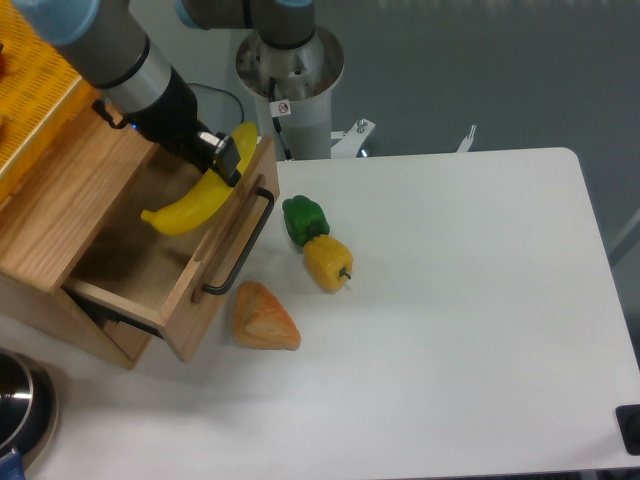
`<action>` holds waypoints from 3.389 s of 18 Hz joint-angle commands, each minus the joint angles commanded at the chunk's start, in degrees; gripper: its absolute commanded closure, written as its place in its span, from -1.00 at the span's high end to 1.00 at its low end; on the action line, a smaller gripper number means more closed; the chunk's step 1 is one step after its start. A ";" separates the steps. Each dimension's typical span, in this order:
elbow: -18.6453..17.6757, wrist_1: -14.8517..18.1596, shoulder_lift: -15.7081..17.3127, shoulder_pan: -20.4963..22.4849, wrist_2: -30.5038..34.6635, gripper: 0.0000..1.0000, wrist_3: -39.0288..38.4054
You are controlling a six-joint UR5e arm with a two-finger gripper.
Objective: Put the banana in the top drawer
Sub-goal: 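Lower the banana into the drawer and open the gripper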
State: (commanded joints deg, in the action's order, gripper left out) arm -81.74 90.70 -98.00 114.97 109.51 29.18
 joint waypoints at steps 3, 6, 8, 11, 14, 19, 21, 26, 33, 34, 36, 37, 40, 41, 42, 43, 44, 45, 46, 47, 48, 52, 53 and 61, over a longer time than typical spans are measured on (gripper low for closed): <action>0.00 -0.09 -0.62 -0.27 0.00 -0.94 -0.88; 0.00 -0.09 -0.88 -1.06 0.00 -0.94 -1.15; 0.09 -0.09 -0.88 -1.58 -0.09 -0.94 -1.41; 0.00 -0.09 -0.97 -2.29 -0.09 -0.94 -1.85; 0.00 -0.09 -1.41 -3.16 -0.09 -0.94 -2.90; 0.00 -0.09 -2.11 -3.87 0.00 -0.93 -3.34; 0.00 -0.09 -2.11 -3.96 -0.09 -0.91 -3.34; 0.00 -0.09 -2.20 -3.96 -0.17 -0.71 -3.34; 0.00 -0.09 -3.08 -4.13 -0.09 -0.59 -3.34; 0.00 -0.09 -3.08 -4.14 -0.09 -0.52 -3.34; 0.00 -0.09 -3.17 -4.22 -0.09 -0.38 -3.34; 0.00 -0.09 -3.17 -4.22 -0.09 -0.29 -3.34; -0.09 -0.09 -3.08 -4.14 0.00 0.00 -3.34; -0.09 -0.09 -3.08 -4.22 0.09 0.08 -3.34; -0.09 -0.09 -2.99 -4.22 0.00 0.10 -3.34; -0.09 -0.09 -2.90 -4.22 0.00 0.13 -3.34; -0.09 -0.09 -2.90 -4.22 0.00 0.15 -3.26; 0.00 -0.09 -2.82 -4.14 0.00 0.16 -3.26; 0.00 -0.09 -2.73 -4.14 0.00 0.21 -3.08; 0.00 -0.09 -2.73 -4.14 0.00 0.21 -2.99; 0.09 -0.09 -2.64 -4.14 0.00 0.21 -2.90; 0.44 -0.09 -2.11 -4.05 -0.09 0.21 -2.73; 0.53 -0.09 -1.85 -3.96 -0.17 0.21 -2.64; 1.84 -0.09 -0.44 -2.82 -0.35 0.24 -2.38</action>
State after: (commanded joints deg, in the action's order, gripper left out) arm -79.90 90.62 -98.44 112.14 109.16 26.81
